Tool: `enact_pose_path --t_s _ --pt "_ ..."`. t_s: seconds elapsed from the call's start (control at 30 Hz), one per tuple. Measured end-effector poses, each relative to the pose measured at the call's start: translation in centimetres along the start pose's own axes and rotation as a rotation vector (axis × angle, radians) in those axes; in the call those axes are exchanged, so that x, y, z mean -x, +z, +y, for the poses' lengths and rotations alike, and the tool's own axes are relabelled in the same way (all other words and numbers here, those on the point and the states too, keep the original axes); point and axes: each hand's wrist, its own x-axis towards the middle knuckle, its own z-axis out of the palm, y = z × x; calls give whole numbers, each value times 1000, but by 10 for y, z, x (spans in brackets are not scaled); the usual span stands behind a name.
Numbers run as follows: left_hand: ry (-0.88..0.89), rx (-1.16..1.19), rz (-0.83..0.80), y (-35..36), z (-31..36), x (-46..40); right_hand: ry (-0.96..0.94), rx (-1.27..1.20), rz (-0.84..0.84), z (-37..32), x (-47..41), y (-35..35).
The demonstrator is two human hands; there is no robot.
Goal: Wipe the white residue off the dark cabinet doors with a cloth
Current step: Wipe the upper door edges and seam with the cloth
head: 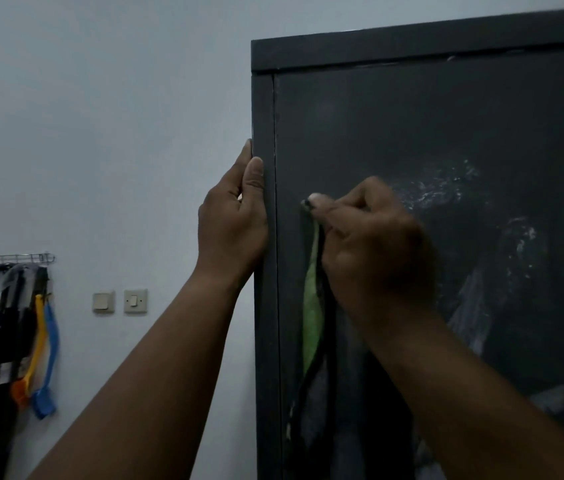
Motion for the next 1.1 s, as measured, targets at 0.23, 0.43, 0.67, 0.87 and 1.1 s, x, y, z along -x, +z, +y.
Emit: enact_pose_path --t_s 0.23,0.43,0.67,0.87,1.1 --pt "-32 -120 9 20 15 -1 94 -48 132 4 -39 8" --pt "-79 -253 89 33 18 4 -45 -54 10 16 4 -4" --pt "-64 -362 189 41 24 10 130 -80 136 24 -37 -2" --pt "-21 -409 197 41 20 20 25 -27 -6 35 0 -15" --pt "1 -457 235 41 17 26 161 -22 143 59 -33 -26"
